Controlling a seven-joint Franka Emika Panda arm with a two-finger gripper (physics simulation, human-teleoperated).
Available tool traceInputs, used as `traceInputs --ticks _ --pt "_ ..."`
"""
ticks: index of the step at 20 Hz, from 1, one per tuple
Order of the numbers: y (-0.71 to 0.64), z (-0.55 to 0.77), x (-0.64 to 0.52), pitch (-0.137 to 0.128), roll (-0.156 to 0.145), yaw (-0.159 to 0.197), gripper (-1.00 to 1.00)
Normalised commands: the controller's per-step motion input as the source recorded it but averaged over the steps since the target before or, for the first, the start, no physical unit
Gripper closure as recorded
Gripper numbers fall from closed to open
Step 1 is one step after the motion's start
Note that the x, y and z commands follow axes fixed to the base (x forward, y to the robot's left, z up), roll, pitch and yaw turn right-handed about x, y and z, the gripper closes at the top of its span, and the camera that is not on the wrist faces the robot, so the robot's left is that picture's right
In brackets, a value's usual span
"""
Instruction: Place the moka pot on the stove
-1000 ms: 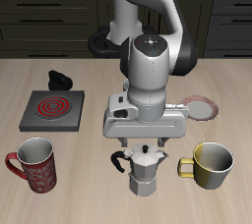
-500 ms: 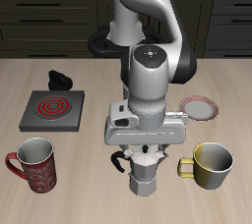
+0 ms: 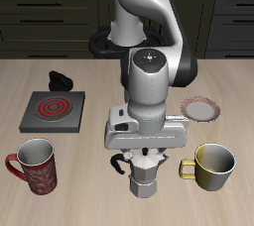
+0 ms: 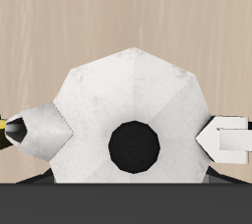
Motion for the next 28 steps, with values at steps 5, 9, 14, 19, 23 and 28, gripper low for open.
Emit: traceInputs --ticks 5,9,14,19,23,28 --pt "-0.1 0.08 -0.01 -0.018 -0.003 -0.001 1.0" --pt "-0.09 0.21 -0.12 -0.042 -0.01 0.004 1.0" --pt "-0.05 0.28 -0.22 -0.05 -0.006 -0.009 1.0" --pt "-0.02 0.35 -0.41 -0.074 0.021 0.007 1.0" --pt "-0.07 0.29 -0.66 -0.068 0.015 0.051 1.0" --pt "-0.16 0.31 -0.55 -0.069 0.037 0.021 1.0"
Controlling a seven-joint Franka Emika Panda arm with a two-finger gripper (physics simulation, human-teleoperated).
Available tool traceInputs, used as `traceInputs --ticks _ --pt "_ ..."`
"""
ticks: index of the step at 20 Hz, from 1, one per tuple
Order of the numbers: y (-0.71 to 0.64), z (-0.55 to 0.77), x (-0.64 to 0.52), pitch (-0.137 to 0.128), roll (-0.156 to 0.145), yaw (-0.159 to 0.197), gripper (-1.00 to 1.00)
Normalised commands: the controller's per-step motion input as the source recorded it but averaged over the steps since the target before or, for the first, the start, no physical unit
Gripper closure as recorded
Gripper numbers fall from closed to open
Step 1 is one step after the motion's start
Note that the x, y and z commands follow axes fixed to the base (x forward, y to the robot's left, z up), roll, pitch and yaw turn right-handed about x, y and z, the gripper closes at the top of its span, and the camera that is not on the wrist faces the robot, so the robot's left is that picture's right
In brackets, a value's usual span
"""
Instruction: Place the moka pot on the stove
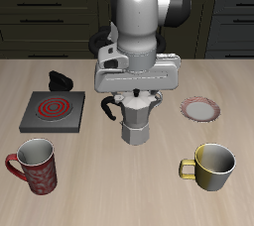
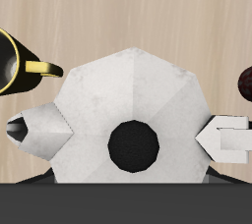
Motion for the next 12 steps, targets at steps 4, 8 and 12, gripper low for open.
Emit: traceInputs --ticks 4,8,12 --pt "-0.14 0.34 -0.59 -0.078 -0.002 -0.016 1.0" --pt "-0.26 0.19 -0.51 -0.05 -0.014 0.018 1.0" --pt "-0.2 0.04 -0.51 -0.088 -0.001 0.08 1.0"
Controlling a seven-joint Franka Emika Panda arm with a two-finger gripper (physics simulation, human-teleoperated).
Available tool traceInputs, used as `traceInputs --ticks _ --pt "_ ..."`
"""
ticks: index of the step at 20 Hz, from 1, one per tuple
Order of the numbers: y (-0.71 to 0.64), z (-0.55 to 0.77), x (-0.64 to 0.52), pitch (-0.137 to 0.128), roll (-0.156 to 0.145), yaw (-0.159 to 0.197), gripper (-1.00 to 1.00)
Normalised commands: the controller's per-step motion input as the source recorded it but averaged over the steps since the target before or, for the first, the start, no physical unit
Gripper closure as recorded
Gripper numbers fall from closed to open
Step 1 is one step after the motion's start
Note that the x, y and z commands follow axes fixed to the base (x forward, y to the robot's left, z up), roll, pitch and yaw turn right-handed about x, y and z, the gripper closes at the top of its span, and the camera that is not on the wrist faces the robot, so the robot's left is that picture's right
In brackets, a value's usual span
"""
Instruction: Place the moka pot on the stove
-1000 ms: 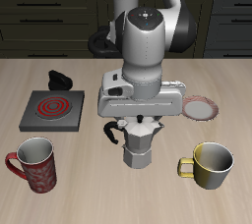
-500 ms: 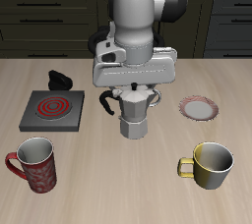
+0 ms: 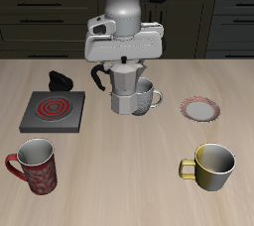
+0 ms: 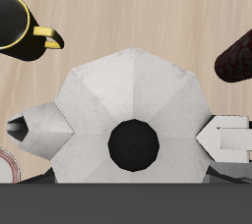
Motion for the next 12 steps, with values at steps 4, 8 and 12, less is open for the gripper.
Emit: traceInputs --ticks 4,8,12 --pt "-0.1 -0.14 -0.31 -0.003 0.028 0.019 1.0" --pt "-0.08 -0.12 -0.33 -0.025 -0.002 0.01 1.0" --pt "-0.17 -0.1 -0.29 -0.025 0.011 0.007 1.0"
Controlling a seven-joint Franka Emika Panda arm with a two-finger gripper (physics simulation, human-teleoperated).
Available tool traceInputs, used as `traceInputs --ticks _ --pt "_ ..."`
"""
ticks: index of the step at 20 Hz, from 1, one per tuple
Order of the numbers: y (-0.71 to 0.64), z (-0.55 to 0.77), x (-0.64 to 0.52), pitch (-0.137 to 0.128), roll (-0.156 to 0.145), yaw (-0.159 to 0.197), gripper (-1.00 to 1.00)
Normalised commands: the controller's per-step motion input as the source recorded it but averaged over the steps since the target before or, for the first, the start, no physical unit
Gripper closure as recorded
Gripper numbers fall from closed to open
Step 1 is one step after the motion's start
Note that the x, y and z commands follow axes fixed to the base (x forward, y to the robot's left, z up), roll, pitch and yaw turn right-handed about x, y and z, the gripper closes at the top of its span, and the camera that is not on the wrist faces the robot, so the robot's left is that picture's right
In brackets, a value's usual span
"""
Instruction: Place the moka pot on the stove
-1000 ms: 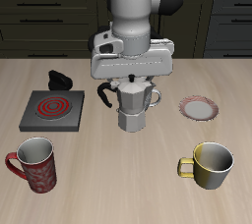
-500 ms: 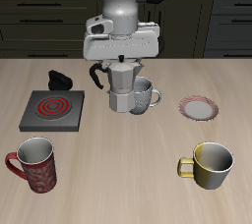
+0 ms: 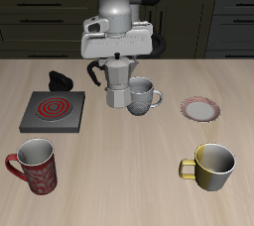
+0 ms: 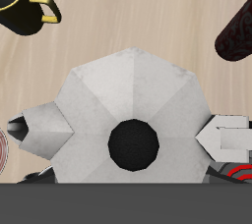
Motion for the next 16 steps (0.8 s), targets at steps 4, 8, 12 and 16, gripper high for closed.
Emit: traceInputs --ticks 4,8,12,16 --pt "-0.28 -0.03 -0.32 -0.016 -0.032 -0.025 1.0" --pt "-0.15 -0.08 -0.33 -0.022 -0.01 -0.005 1.0" --pt "-0.21 -0.08 -0.46 -0.039 0.005 -0.003 1.0" --pt "-0.25 -0.08 -0.24 -0.023 -0.007 0.014 1.0"
